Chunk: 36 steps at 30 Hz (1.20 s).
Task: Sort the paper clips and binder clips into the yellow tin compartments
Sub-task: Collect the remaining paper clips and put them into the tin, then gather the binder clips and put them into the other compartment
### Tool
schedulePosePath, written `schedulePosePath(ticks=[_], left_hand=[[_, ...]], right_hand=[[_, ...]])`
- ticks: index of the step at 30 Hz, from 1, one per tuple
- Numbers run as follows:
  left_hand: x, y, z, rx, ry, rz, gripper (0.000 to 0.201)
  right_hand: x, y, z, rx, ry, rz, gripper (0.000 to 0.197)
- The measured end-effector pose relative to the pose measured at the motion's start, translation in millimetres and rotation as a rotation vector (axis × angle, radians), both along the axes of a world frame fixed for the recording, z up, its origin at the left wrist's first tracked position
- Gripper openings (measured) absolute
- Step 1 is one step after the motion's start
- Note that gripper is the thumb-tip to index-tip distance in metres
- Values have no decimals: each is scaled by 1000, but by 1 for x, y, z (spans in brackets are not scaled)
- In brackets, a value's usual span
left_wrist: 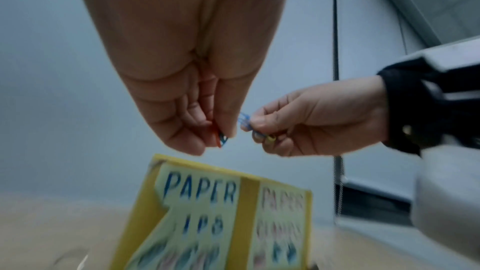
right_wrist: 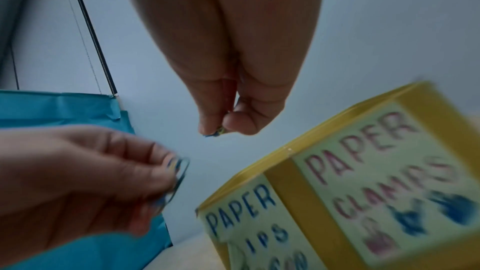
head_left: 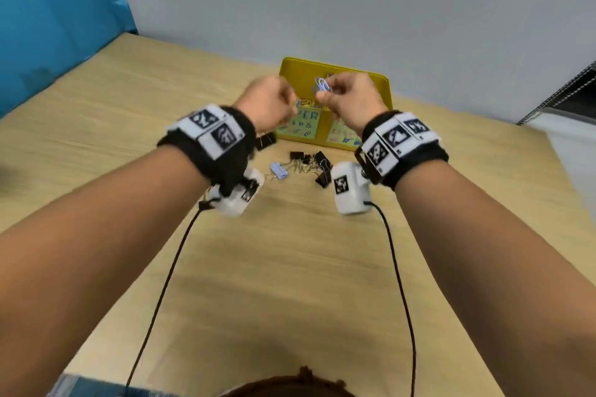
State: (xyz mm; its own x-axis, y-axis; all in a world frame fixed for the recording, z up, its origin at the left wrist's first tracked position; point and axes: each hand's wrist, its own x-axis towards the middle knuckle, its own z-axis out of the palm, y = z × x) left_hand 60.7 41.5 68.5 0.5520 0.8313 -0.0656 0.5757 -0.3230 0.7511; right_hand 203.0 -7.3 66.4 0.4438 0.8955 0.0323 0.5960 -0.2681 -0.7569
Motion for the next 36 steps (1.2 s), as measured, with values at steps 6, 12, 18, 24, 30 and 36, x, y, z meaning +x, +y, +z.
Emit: schedulePosePath(ticks=[6, 12, 18, 24, 30, 36], left_hand=[[40, 51, 3, 207, 63, 123, 23], [41, 50, -19, 318, 303, 95, 34], [41, 2, -18, 548, 68, 30, 27], [86, -79, -48, 459, 10, -377, 32], [141, -92, -78, 342, 350, -581, 64], [163, -92, -86, 392, 566, -519, 38]], right_hand=[[0, 60, 12, -218, -298, -7, 34], [-1, 49, 16, -178, -225, 48, 36], [34, -41, 25, -37, -178, -66, 19], [80, -127, -4, -505, -253, -167, 31], [90, -193, -40, -1020, -280, -169, 89], [84, -191, -75, -805, -189, -241, 56]])
